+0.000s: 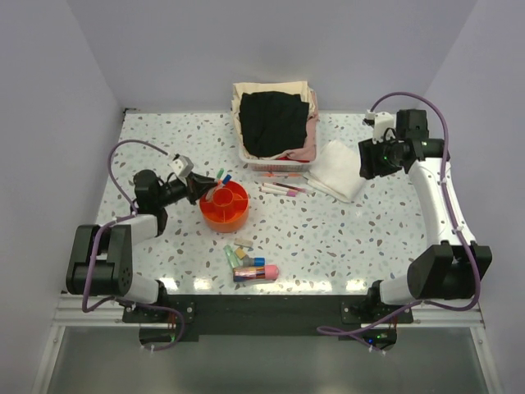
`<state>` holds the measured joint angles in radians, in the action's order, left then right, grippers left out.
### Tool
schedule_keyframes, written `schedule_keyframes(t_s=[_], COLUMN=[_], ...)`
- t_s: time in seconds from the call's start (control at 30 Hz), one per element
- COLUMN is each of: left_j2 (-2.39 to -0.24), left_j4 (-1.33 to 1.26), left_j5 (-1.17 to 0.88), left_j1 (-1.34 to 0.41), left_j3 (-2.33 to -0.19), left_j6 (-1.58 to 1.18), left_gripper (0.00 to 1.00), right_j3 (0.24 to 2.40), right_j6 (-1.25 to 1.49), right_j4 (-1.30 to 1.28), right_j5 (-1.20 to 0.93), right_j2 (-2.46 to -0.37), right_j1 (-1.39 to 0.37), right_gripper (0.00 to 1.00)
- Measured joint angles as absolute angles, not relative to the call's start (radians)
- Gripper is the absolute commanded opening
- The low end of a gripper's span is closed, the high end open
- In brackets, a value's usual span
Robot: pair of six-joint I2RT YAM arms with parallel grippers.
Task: Sort the stationery into containers
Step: Place the pen in the storage box.
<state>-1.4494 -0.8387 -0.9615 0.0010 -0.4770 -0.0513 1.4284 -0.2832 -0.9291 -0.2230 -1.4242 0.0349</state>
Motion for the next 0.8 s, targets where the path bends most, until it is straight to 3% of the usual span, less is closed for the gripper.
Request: schedule_keyframes(t_s=[0.33, 0.8], left_j2=[-1.450, -1.441], left_j4=[-0.850, -0.551], left_j5=[-0.963, -0.959], left_j1=[0.033, 0.033], left_j3=[-0.476, -0.533], left_j6=[-0.057, 0.091], left_gripper=[0.00, 0.00], right_j3=[1.429, 1.428], right_j6=[-0.290, -0.290], right_j4=[-0.929, -0.929], right_j5=[-0.221, -0.222], right_j2=[-1.436, -1.437], right_j1=[0.035, 0.035], right_gripper=[0.54, 0.54])
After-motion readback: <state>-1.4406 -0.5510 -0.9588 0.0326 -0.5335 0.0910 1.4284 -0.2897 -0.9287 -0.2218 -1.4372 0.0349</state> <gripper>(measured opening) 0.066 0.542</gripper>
